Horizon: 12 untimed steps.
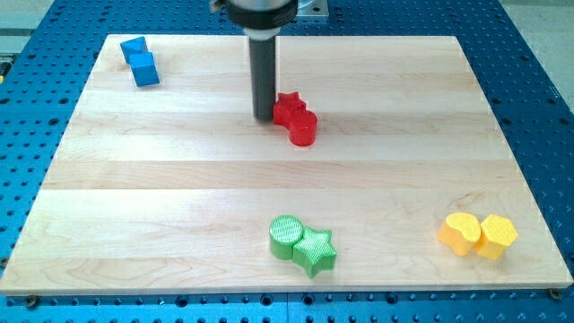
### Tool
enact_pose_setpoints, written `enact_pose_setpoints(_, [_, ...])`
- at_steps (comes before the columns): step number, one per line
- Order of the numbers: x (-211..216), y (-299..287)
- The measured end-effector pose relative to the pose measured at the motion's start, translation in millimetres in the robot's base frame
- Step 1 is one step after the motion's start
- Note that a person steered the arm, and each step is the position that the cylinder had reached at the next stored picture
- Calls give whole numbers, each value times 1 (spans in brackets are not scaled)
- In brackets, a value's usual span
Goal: Push the red blocks at the top center of the board
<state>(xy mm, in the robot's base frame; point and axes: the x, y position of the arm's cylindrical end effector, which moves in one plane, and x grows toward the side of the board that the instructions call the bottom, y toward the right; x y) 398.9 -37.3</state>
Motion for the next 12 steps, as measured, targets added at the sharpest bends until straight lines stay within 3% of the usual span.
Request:
enact_pose_setpoints(1, [53, 14])
enact_pose_setpoints(2, [70, 90])
enact_pose_setpoints(3, [-11, 98])
enact_pose_setpoints(4, [-31, 106])
enact_pose_setpoints(5, [20, 134])
enact_pose_setpoints(6, [39, 78])
enact_pose_setpoints(8, [-15, 57])
enact_pose_setpoints(9, [40, 35])
enact_pose_setpoints(10, [-1, 5])
enact_pose_setpoints(12, [-93, 19])
